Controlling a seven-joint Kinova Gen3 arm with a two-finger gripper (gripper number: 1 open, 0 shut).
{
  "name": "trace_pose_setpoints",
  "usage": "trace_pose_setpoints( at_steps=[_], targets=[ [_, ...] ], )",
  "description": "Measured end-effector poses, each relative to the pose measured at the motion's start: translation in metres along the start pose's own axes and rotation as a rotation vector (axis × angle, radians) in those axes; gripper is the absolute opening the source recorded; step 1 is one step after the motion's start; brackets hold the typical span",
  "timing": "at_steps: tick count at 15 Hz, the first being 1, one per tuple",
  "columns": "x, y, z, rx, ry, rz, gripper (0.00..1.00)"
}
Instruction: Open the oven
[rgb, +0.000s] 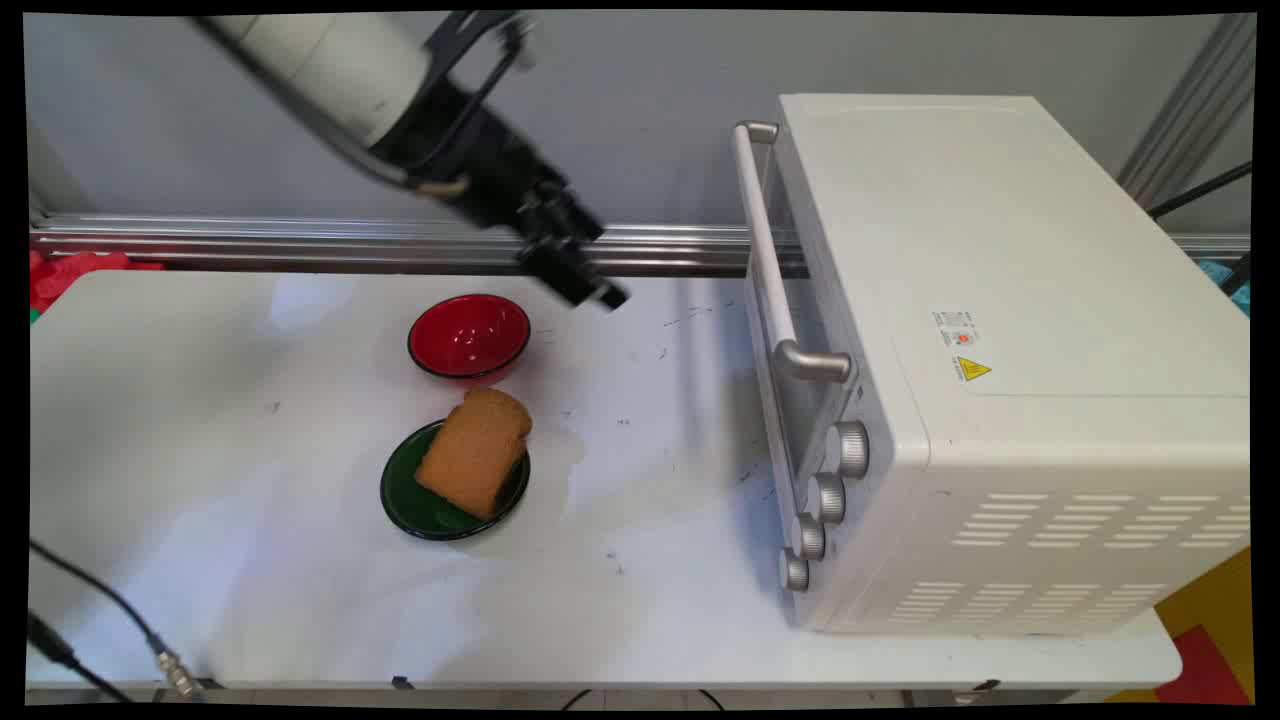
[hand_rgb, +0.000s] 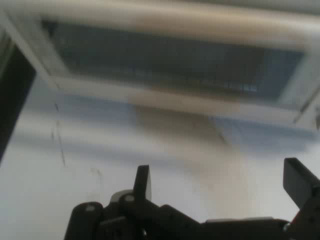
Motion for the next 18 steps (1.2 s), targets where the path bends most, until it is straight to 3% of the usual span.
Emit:
trace_pose_setpoints(
  at_steps=[4, 10, 18],
  targets=[
    [0.051, -0.005, 0.008, 0.020, 0.041, 0.030, 1.00],
    [0.097, -0.018, 0.015, 0.021, 0.051, 0.098, 1.00],
    [0.128, -0.041, 0.026, -0.019, 0.027, 0.173, 1.00]
  ],
)
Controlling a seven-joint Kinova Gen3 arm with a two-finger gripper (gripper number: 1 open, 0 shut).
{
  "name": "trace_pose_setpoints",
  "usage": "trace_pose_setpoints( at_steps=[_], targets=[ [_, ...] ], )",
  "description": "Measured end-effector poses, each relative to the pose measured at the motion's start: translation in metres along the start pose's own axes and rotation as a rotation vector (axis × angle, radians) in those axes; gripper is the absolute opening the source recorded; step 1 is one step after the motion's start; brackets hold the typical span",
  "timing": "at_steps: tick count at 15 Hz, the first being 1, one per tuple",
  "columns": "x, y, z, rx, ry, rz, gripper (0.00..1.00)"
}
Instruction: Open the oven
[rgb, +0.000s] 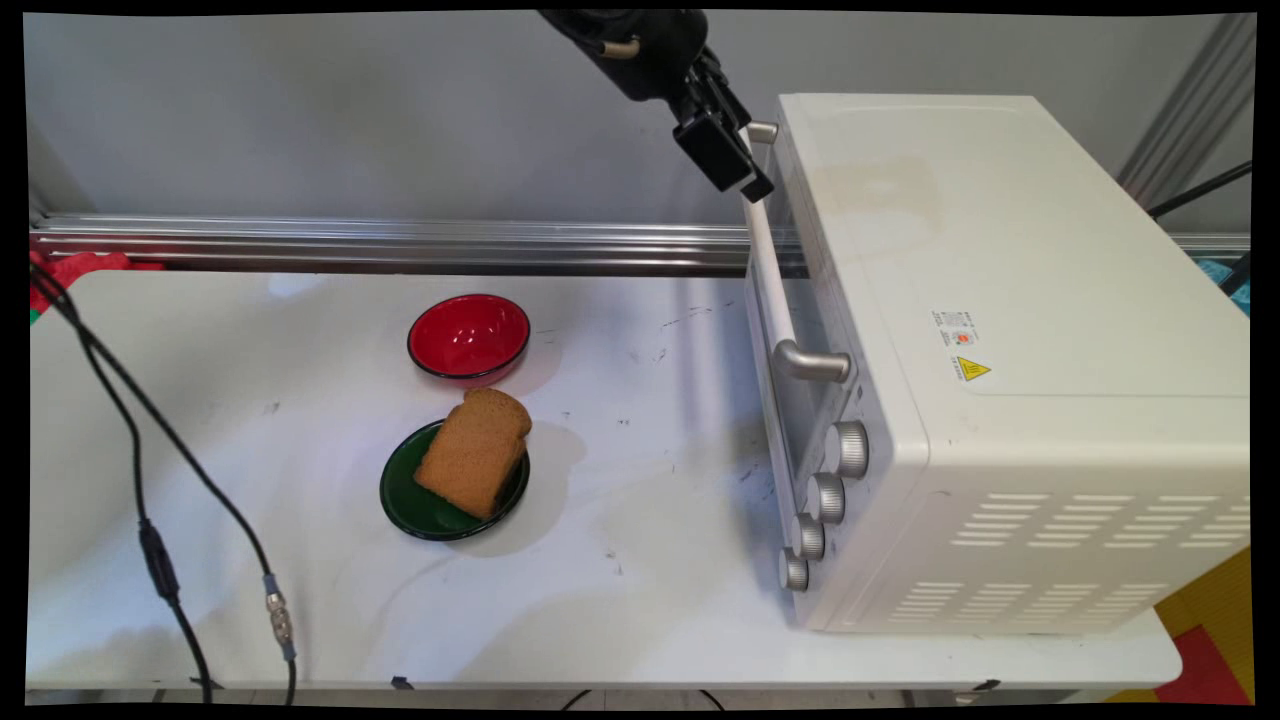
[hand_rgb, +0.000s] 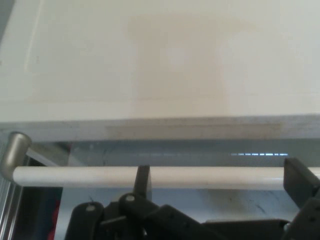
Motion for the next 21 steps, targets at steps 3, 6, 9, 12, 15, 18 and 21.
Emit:
trace_pose_setpoints(
  at_steps=[3, 6, 9, 12, 15, 18, 21],
  targets=[
    [0.001, -0.012, 0.004, -0.031, -0.010, 0.005, 1.00],
    [-0.001, -0.023, 0.007, -0.058, -0.018, 0.002, 1.00],
    [-0.003, -0.031, 0.009, -0.074, -0.019, -0.004, 1.00],
    [-0.005, -0.036, 0.011, -0.088, -0.013, -0.015, 1.00],
    [-0.006, -0.039, 0.014, -0.103, -0.001, -0.027, 0.00],
    [-0.007, -0.040, 0.016, -0.117, 0.013, -0.033, 0.00],
    [-0.009, -0.039, 0.018, -0.119, 0.022, -0.037, 0.00]
  ],
)
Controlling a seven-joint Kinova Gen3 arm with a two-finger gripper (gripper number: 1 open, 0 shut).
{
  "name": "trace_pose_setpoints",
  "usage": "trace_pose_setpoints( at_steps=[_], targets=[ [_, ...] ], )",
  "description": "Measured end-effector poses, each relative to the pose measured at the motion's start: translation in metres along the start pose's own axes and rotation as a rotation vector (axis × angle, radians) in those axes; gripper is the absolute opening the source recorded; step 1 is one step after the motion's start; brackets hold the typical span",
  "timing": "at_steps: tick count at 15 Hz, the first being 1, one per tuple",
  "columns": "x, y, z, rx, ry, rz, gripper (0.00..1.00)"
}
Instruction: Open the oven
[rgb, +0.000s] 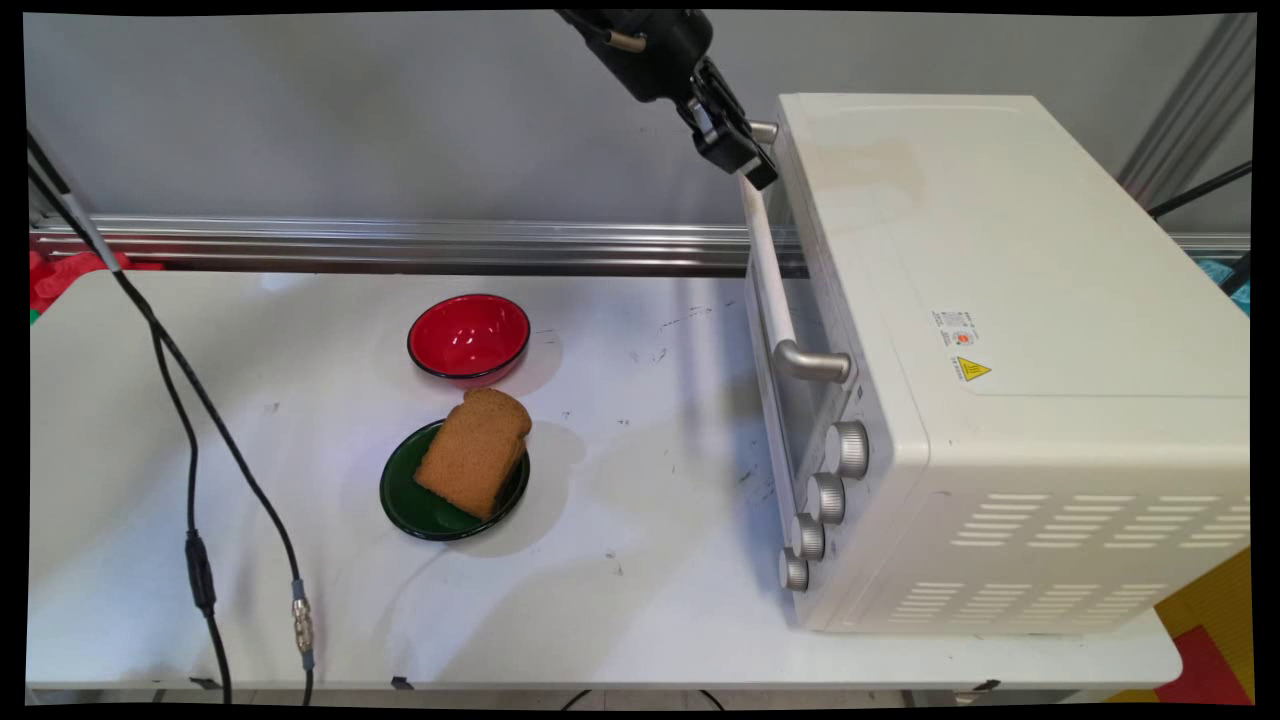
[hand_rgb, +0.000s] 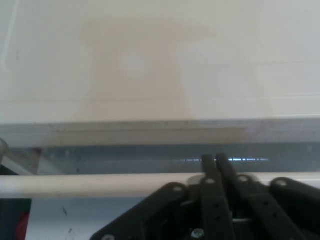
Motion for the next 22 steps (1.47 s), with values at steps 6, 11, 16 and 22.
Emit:
trace_pose_setpoints(
  at_steps=[6, 11, 16, 22],
  targets=[
    [-0.008, 0.004, 0.011, 0.004, 0.006, -0.004, 0.00],
    [-0.012, 0.008, 0.023, 0.012, 0.020, -0.006, 0.00],
    [-0.013, 0.010, 0.033, 0.027, 0.026, -0.011, 0.00],
    [-0.015, 0.011, 0.047, 0.044, 0.034, -0.018, 0.00]
  ],
)
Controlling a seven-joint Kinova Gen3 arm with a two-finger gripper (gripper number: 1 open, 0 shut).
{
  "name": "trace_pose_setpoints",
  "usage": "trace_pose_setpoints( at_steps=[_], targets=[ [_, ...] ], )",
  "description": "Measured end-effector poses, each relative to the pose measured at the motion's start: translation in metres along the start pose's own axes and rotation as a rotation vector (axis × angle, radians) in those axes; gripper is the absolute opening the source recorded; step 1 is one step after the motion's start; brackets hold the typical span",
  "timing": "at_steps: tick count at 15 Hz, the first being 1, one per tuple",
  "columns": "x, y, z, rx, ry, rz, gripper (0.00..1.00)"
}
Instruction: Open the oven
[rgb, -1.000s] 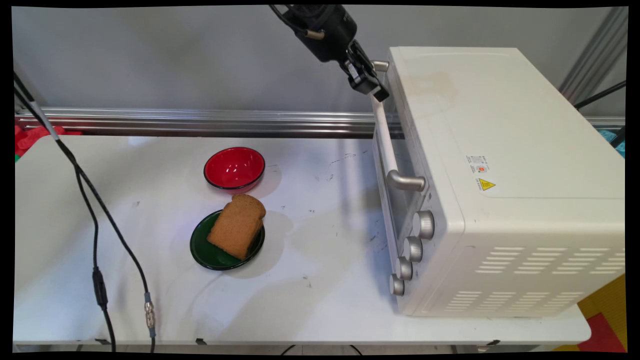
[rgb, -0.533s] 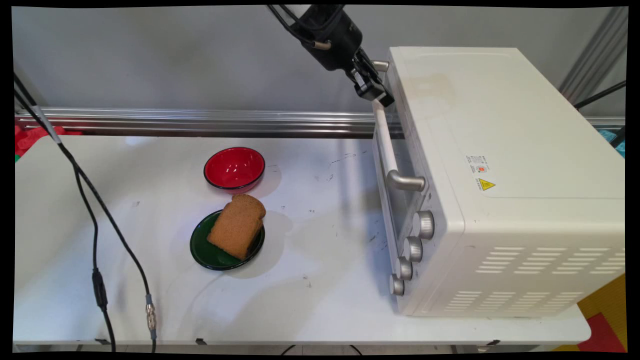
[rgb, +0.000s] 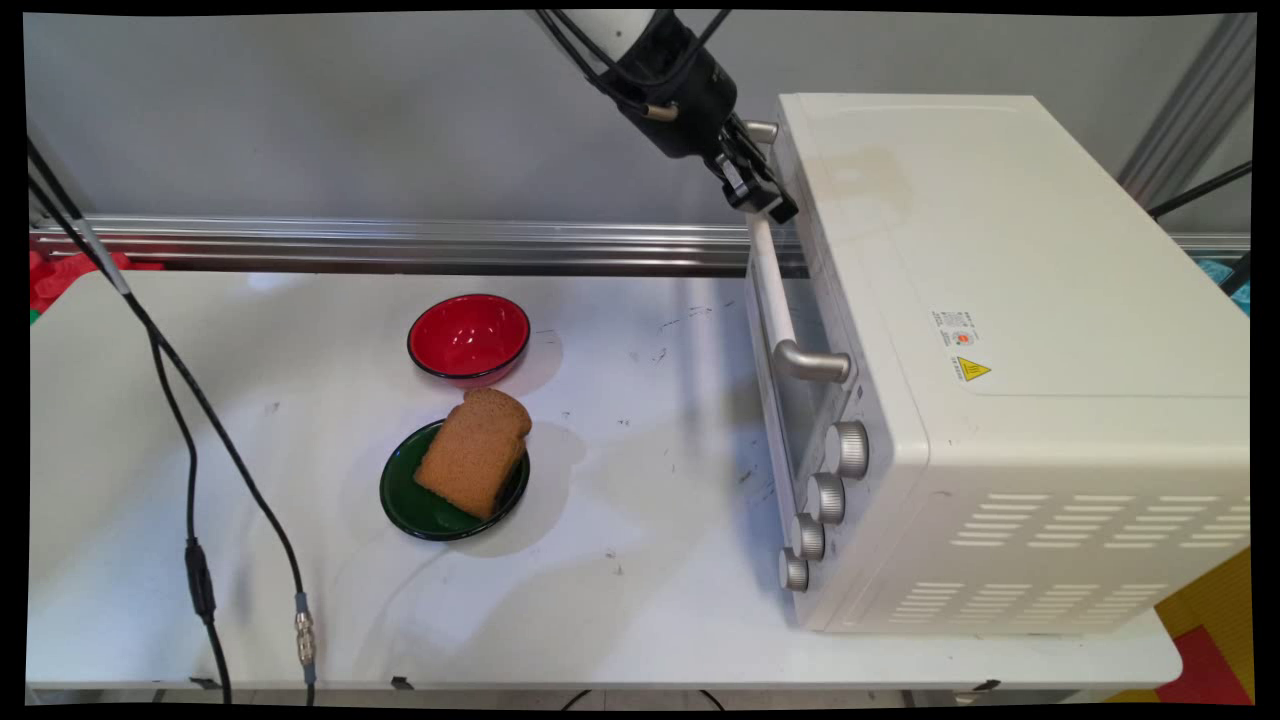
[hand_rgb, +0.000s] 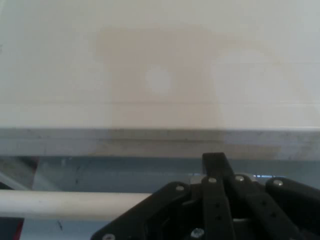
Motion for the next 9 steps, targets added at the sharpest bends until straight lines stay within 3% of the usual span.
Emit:
trace_pose_setpoints(
  at_steps=[9],
  targets=[
    [-0.015, 0.002, 0.010, 0.009, -0.021, 0.005, 0.00]
  ],
)
